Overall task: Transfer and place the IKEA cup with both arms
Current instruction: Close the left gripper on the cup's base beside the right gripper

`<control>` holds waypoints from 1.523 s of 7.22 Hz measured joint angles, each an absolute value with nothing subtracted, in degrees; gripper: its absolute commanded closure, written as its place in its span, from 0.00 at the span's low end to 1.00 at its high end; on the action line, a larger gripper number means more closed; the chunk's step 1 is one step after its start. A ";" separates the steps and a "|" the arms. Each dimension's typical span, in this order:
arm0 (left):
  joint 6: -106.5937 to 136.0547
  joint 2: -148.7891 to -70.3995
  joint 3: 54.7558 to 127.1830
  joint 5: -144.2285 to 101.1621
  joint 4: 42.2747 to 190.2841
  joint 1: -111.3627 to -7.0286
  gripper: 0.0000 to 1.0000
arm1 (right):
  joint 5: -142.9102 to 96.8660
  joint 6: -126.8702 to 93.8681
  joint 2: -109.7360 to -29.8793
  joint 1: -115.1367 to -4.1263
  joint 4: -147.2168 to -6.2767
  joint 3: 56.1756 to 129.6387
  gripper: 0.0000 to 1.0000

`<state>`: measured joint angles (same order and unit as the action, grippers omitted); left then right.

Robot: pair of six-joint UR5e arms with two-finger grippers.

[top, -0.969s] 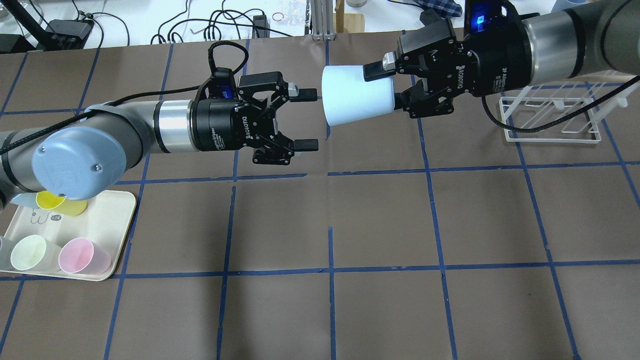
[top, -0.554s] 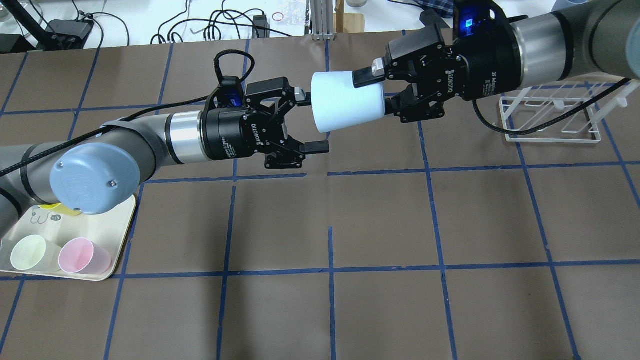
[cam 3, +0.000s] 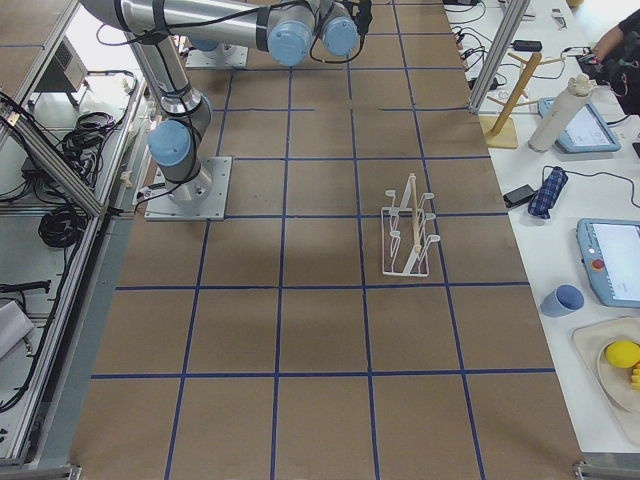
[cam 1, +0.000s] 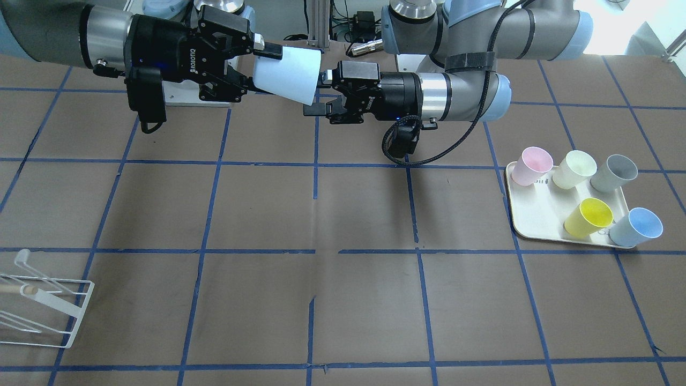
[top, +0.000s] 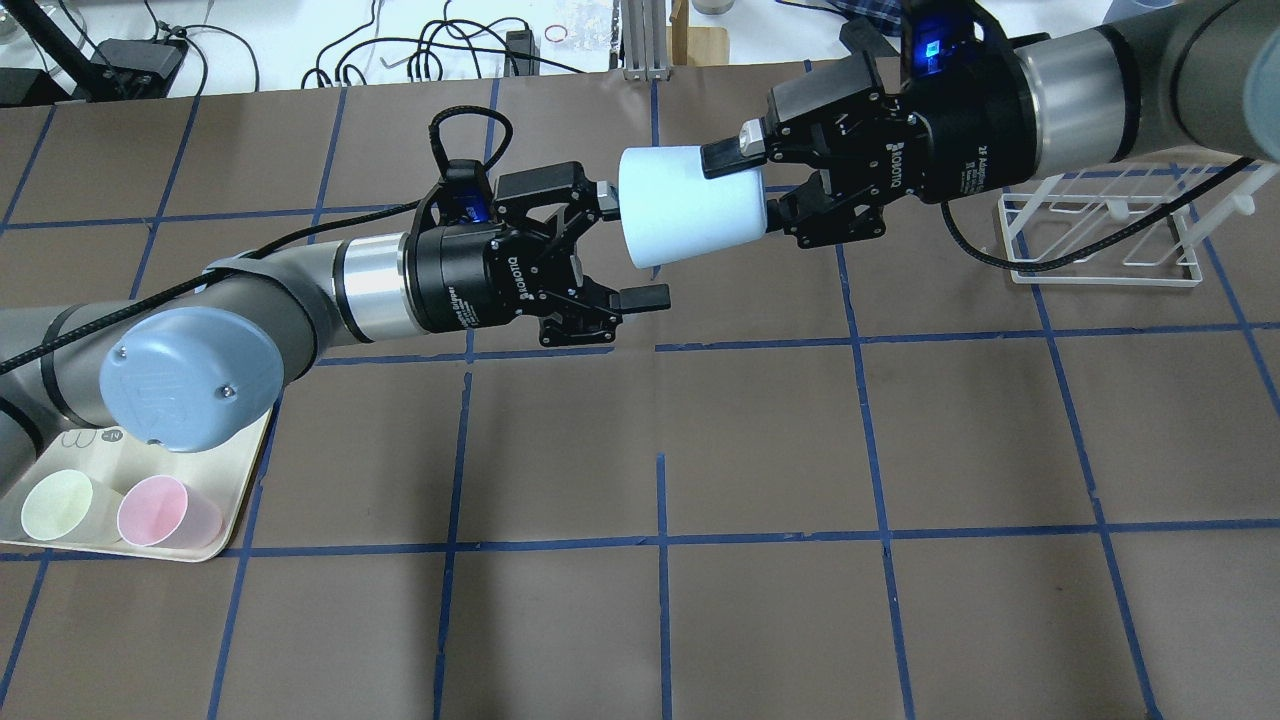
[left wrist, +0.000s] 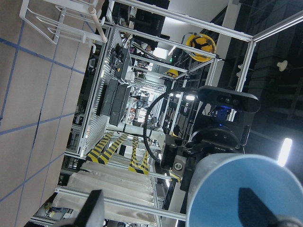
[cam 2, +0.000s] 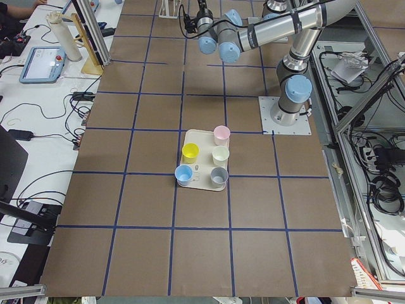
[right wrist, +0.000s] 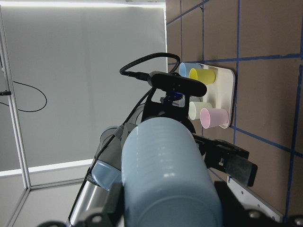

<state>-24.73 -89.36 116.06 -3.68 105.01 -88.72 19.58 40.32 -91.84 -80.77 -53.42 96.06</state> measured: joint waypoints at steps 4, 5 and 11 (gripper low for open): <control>-24.64 -89.52 116.08 -3.83 104.78 -88.54 0.48 | 19.52 40.25 -91.84 -80.77 -53.43 96.06 0.43; -24.62 -89.48 116.07 -3.85 104.65 -88.54 0.48 | 19.52 40.25 -91.83 -80.77 -53.43 96.06 0.43; -25.39 -88.63 116.10 -5.32 104.59 -88.59 1.00 | 19.50 40.25 -91.70 -80.80 -53.44 96.06 0.42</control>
